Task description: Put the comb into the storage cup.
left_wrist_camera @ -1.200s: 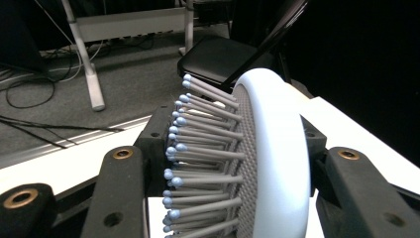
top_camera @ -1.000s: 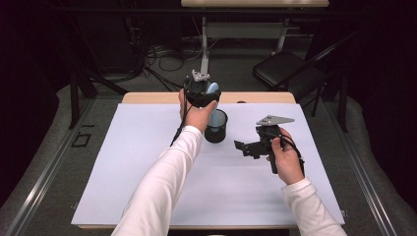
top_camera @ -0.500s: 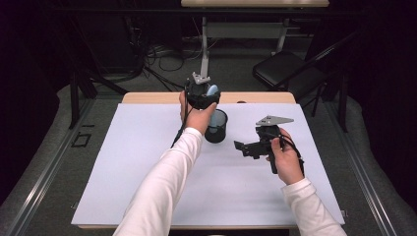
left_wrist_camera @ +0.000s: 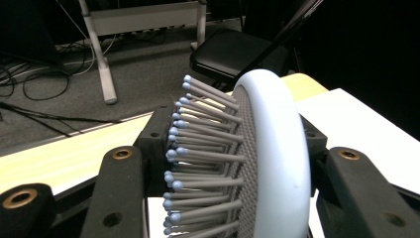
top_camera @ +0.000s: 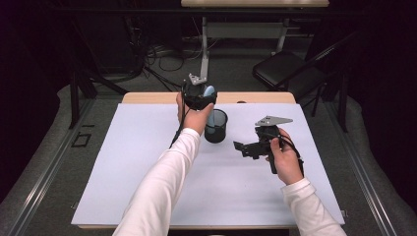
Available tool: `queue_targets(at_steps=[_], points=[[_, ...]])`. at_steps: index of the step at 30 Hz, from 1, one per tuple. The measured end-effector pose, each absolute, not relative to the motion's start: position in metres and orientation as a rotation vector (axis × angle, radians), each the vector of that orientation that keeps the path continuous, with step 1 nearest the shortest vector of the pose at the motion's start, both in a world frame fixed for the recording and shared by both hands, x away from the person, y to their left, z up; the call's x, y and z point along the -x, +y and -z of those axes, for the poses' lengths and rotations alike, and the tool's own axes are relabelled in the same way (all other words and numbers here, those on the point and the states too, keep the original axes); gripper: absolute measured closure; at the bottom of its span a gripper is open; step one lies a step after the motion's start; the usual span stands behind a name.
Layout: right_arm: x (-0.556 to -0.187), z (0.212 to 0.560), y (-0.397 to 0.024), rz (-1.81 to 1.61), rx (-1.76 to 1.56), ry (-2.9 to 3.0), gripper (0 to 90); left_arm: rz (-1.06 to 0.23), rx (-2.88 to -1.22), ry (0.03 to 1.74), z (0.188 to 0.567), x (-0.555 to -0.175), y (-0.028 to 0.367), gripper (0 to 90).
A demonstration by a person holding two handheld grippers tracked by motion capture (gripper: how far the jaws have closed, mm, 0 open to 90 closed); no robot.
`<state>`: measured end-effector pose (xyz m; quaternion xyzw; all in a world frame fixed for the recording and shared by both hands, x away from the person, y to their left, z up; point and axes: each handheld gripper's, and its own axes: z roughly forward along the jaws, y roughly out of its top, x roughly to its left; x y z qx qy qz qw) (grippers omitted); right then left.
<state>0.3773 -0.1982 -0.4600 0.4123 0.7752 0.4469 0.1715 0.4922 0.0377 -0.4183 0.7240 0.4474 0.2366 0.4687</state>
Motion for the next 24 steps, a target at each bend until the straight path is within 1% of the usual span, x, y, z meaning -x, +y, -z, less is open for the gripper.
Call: queue_targets(at_steps=[24], points=[[-0.3770, 0.4601, -0.1972, -1.273, -1.160, 2.204, 0.0, -0.563, -1.746, 1.126, 0.4210, -0.4938, 0.0413, 47.4]])
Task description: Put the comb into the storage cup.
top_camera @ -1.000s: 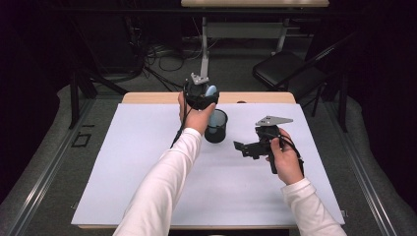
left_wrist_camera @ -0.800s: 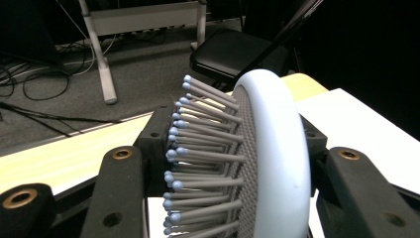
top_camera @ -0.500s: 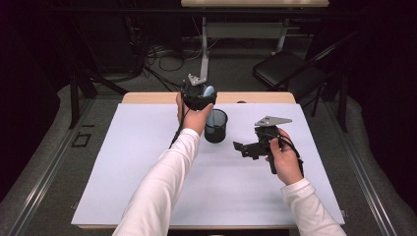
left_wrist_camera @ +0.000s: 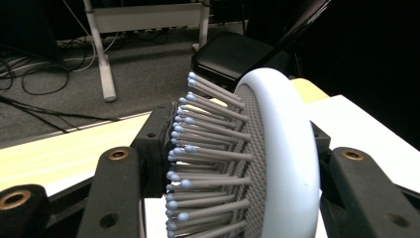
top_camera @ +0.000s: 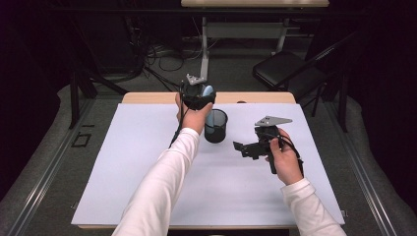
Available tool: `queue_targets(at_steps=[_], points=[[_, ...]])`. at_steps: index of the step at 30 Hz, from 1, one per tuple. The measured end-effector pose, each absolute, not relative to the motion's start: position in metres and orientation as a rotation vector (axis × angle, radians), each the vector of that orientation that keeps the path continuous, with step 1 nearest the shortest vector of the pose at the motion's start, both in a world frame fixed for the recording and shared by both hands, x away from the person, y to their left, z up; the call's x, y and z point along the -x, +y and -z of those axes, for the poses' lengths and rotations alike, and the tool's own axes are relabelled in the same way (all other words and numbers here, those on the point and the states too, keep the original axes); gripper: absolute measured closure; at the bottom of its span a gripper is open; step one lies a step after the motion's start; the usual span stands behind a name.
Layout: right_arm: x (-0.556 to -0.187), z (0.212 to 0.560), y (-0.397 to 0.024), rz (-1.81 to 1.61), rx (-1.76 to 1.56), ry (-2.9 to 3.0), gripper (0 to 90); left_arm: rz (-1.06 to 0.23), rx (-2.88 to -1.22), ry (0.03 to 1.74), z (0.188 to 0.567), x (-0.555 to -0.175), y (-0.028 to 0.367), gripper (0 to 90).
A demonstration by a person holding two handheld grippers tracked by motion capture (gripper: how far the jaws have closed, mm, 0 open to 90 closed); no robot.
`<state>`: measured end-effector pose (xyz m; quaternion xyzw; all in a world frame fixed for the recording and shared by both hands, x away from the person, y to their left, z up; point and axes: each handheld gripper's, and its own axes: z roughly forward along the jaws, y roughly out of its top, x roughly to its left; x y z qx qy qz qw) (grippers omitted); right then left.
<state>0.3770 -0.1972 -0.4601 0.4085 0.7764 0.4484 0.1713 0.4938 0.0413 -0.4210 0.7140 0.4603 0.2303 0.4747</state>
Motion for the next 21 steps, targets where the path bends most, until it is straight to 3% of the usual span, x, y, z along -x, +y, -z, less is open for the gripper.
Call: queue_targets(at_steps=[15, 21], points=[[-0.3770, 0.4602, -0.1971, -1.269, -1.159, 2.205, 0.0, -0.560, -1.750, 1.118, 0.4213, -0.4951, 0.0415, 46.4], [-0.3770, 0.4606, -0.1966, -1.268, -1.160, 2.206, 0.0, -0.558, -1.743, 1.123, 0.4213, -0.4961, 0.0429, 41.5]])
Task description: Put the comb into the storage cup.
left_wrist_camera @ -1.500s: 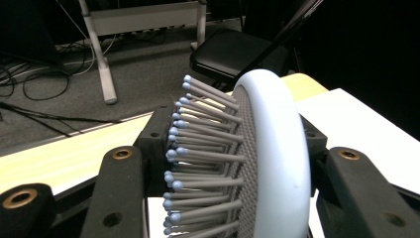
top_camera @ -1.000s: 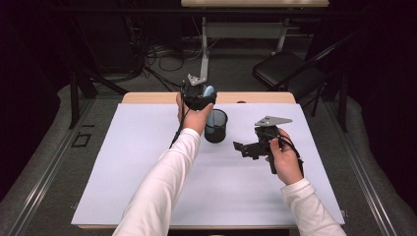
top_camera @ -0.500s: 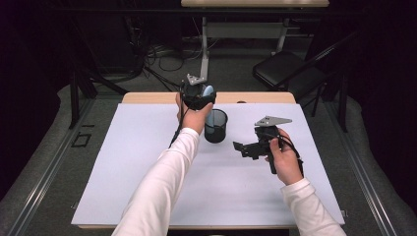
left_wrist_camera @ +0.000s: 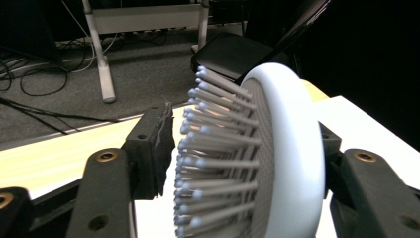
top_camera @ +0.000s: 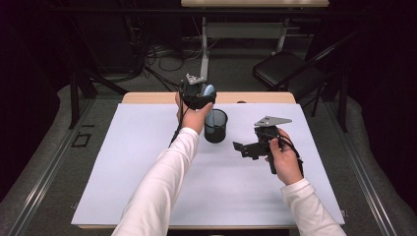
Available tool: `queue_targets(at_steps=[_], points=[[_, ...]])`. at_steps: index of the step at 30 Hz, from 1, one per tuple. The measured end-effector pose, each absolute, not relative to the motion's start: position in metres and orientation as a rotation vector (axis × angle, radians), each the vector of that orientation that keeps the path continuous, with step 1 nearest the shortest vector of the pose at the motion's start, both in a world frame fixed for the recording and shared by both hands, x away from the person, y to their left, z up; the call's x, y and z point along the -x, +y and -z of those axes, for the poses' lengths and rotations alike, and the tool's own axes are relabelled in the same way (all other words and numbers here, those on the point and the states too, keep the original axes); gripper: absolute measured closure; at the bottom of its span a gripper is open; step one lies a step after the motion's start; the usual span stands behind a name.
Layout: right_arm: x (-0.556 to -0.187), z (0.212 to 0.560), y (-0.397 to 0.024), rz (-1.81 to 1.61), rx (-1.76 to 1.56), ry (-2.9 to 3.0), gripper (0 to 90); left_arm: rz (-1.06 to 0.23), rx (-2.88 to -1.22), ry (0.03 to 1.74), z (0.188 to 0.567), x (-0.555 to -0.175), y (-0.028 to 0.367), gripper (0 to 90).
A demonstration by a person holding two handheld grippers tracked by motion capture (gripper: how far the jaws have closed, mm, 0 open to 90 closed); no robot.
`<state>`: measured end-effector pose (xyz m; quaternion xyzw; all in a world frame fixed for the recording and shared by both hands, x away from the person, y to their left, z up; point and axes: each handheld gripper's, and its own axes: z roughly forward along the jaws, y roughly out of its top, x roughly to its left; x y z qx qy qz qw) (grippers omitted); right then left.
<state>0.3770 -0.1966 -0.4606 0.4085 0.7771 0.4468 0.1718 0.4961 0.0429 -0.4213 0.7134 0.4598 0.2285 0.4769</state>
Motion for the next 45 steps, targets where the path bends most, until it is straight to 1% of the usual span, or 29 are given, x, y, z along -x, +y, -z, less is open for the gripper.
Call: queue_targets(at_steps=[4, 14, 20, 22, 27, 32, 36, 40, 45], points=[[-0.3772, 0.4608, -0.1969, -1.267, -1.161, 2.205, 0.0, -0.575, -1.745, 1.121, 0.4210, -0.4961, 0.0435, 38.9], [-0.3775, 0.4612, -0.1972, -1.266, -1.164, 2.205, 0.0, -0.567, -1.733, 1.141, 0.4206, -0.4960, 0.0445, 26.0], [-0.3775, 0.4616, -0.1965, -1.265, -1.166, 2.208, 0.0, -0.567, -1.724, 1.139, 0.4216, -0.4964, 0.0437, 16.1], [-0.3776, 0.4617, -0.1966, -1.264, -1.164, 2.210, 0.0, -0.586, -1.723, 1.144, 0.4221, -0.4965, 0.0425, 15.1], [-0.3778, 0.4619, -0.1969, -1.261, -1.165, 2.212, 0.0, -0.566, -1.690, 1.150, 0.4215, -0.4964, 0.0423, 8.5], [-0.3779, 0.4622, -0.1967, -1.258, -1.161, 2.213, 0.0, -0.583, -1.713, 1.169, 0.4221, -0.4972, 0.0430, 7.8], [-0.3778, 0.4625, -0.1963, -1.258, -1.165, 2.212, 0.0, -0.565, -1.693, 1.179, 0.4214, -0.4977, 0.0448, 2.9], [-0.3779, 0.4628, -0.1961, -1.257, -1.164, 2.214, 0.0, -0.555, -1.681, 1.163, 0.4201, -0.4976, 0.0453, 0.7], [-0.3780, 0.4628, -0.1961, -1.258, -1.162, 2.214, 0.0, -0.544, -1.657, 1.174, 0.4189, -0.4974, 0.0467, 0.7]])
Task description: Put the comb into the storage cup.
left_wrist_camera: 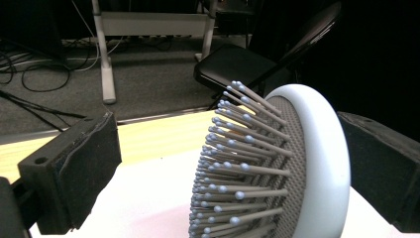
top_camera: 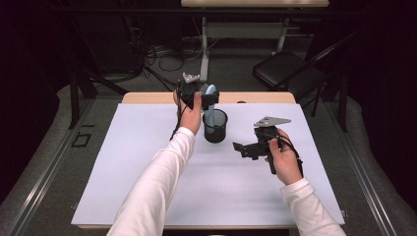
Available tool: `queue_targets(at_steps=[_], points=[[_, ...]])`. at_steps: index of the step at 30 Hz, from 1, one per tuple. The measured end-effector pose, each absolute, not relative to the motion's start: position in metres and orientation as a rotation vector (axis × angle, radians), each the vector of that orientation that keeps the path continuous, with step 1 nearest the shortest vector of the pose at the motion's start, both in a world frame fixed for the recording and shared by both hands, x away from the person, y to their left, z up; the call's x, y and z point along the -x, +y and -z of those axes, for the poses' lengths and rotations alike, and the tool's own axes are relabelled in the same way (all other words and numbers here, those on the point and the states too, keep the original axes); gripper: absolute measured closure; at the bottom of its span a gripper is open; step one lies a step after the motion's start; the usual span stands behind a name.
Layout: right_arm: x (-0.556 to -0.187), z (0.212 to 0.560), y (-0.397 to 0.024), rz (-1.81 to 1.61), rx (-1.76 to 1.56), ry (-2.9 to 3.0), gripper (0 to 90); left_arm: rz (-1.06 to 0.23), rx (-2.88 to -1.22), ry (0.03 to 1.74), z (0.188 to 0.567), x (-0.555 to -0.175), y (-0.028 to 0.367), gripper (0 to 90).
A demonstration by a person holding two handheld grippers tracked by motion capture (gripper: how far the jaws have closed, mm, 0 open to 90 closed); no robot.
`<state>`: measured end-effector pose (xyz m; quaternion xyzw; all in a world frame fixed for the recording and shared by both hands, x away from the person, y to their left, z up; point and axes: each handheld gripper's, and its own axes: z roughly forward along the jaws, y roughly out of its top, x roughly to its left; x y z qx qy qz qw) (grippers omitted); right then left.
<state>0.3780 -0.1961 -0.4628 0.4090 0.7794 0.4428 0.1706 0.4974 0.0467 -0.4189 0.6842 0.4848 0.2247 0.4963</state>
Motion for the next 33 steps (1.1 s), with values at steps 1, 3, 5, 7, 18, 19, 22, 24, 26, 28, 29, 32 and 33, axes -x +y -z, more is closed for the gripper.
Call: queue_targets(at_steps=[1, 3, 5, 7, 18, 19, 22, 24, 26, 28, 29, 32, 33], points=[[-0.3780, 0.4627, -0.1961, -1.258, -1.162, 2.214, 0.0, -0.545, -1.660, 1.174, 0.4186, -0.4973, 0.0471, 0.7], [-0.3778, 0.4627, -0.1960, -1.257, -1.164, 2.213, 0.0, -0.545, -1.648, 1.170, 0.4171, -0.4968, 0.0478, 0.7], [-0.3778, 0.4627, -0.1959, -1.258, -1.164, 2.213, 0.0, -0.560, -1.651, 1.166, 0.4162, -0.4964, 0.0482, 0.7], [-0.3778, 0.4627, -0.1960, -1.258, -1.163, 2.214, 0.0, -0.561, -1.656, 1.168, 0.4162, -0.4966, 0.0488, 0.7], [-0.3777, 0.4629, -0.1955, -1.256, -1.165, 2.214, 0.0, -0.550, -1.678, 1.169, 0.4173, -0.4968, 0.0477, 0.6], [-0.3778, 0.4628, -0.1956, -1.257, -1.164, 2.214, 0.0, -0.548, -1.679, 1.169, 0.4173, -0.4968, 0.0477, 0.7], [-0.3778, 0.4628, -0.1958, -1.255, -1.164, 2.213, 0.0, -0.543, -1.684, 1.171, 0.4172, -0.4967, 0.0481, 0.7], [-0.3778, 0.4629, -0.1956, -1.256, -1.165, 2.213, 0.0, -0.539, -1.684, 1.174, 0.4168, -0.4966, 0.0484, 0.7], [-0.3778, 0.4629, -0.1955, -1.255, -1.162, 2.214, 0.0, -0.534, -1.690, 1.174, 0.4164, -0.4965, 0.0489, 0.7], [-0.3779, 0.4631, -0.1953, -1.254, -1.163, 2.214, 0.0, -0.537, -1.689, 1.175, 0.4159, -0.4963, 0.0493, 0.7], [-0.3779, 0.4632, -0.1952, -1.253, -1.162, 2.214, 0.0, -0.533, -1.692, 1.173, 0.4154, -0.4962, 0.0497, 0.7], [-0.3776, 0.4633, -0.1947, -1.252, -1.161, 2.219, 0.0, -0.524, -1.699, 1.167, 0.4144, -0.4962, 0.0508, 0.7], [-0.3778, 0.4635, -0.1946, -1.250, -1.158, 2.219, 0.0, -0.523, -1.702, 1.163, 0.4141, -0.4962, 0.0511, 0.7]])
